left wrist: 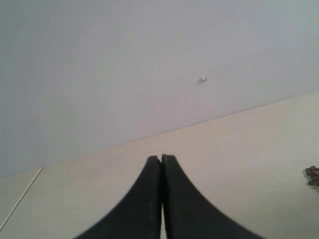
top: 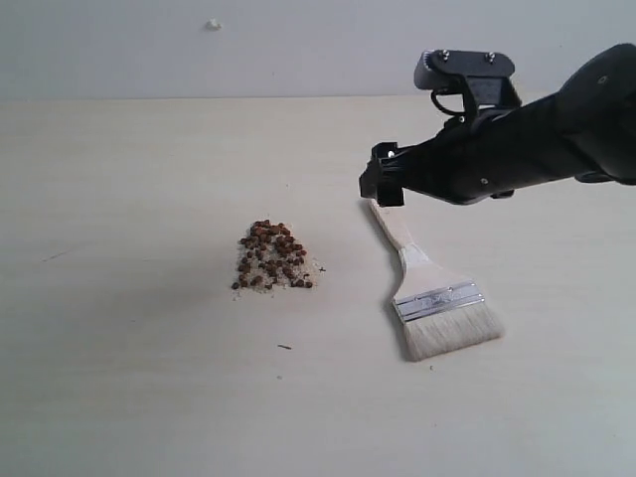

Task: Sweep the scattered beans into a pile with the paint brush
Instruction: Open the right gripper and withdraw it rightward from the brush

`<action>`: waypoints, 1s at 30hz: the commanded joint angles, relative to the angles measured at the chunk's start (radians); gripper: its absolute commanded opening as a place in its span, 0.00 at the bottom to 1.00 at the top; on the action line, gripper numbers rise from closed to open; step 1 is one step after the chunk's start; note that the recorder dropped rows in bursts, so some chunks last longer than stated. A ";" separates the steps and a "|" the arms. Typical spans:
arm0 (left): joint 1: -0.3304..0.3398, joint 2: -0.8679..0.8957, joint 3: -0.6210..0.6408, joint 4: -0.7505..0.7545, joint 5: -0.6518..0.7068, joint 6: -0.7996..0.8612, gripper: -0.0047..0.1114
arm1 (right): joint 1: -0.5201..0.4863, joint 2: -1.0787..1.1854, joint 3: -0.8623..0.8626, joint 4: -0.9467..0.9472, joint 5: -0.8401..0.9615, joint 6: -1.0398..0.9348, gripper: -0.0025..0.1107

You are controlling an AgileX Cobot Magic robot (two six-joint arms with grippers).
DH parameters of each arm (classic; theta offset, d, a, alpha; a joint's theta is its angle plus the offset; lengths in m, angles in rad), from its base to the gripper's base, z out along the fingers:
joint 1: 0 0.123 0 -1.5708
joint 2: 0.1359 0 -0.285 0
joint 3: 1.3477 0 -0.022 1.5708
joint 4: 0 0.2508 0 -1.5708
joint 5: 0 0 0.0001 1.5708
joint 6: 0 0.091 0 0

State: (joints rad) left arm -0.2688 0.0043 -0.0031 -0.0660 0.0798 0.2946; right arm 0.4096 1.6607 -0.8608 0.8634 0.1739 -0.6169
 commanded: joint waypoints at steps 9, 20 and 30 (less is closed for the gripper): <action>0.001 -0.004 0.003 0.000 0.001 -0.006 0.04 | -0.005 -0.128 0.064 -0.170 -0.018 -0.010 0.23; 0.001 -0.004 0.003 0.000 0.001 -0.006 0.04 | -0.003 -0.473 0.364 -0.136 -0.062 -0.010 0.02; 0.001 -0.004 0.003 0.000 0.001 -0.006 0.04 | -0.003 -0.578 0.396 -0.134 0.169 -0.010 0.02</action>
State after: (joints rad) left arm -0.2688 0.0043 -0.0031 -0.0660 0.0798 0.2946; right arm 0.4096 1.0970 -0.4649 0.7298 0.3332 -0.6169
